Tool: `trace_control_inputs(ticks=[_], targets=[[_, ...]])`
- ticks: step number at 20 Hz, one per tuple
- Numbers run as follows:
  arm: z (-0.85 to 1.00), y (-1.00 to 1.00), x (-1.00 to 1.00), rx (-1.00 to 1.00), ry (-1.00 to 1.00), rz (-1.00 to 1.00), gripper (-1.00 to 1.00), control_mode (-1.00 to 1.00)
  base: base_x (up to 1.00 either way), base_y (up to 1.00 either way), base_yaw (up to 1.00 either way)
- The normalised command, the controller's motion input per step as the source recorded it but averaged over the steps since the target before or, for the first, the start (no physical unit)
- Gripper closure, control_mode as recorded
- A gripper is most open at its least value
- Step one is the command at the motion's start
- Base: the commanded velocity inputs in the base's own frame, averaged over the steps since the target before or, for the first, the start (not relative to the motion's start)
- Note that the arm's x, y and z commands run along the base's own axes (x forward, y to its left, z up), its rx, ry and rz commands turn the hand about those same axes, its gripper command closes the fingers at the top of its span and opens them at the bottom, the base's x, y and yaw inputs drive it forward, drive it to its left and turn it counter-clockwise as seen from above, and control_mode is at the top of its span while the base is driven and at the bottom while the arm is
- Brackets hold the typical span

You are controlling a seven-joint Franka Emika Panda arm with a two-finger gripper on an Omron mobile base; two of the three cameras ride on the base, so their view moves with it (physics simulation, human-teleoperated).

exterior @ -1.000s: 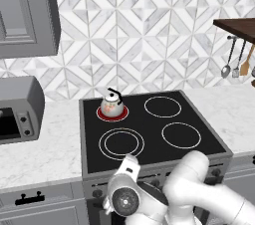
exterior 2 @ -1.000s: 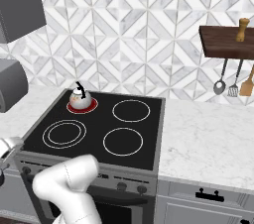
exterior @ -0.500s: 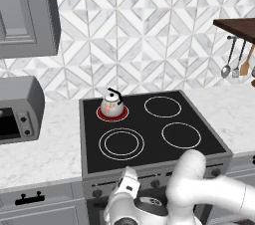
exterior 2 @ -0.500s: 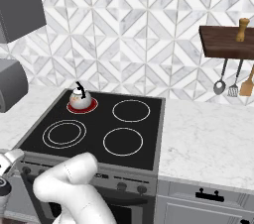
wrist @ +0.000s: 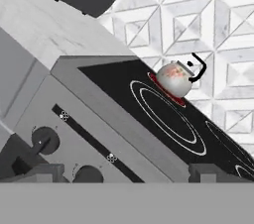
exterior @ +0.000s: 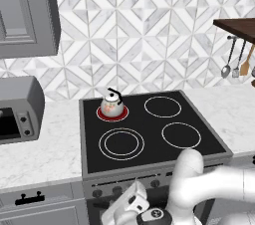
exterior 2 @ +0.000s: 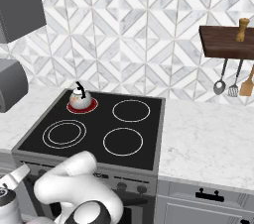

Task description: Turn off the rear left burner of the stove.

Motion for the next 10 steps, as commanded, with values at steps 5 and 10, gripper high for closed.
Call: trace_control_inputs(ticks=[5, 10], targets=[[0.00, -0.14, -0.04, 0.45, -0.17, -0.09, -1.00, -1.00, 0.00, 0.00, 0.00], [-0.01, -0.14, 0.00, 0.47, -0.16, -0.05, -1.00, -1.00, 0.00, 0.00, 0.00]])
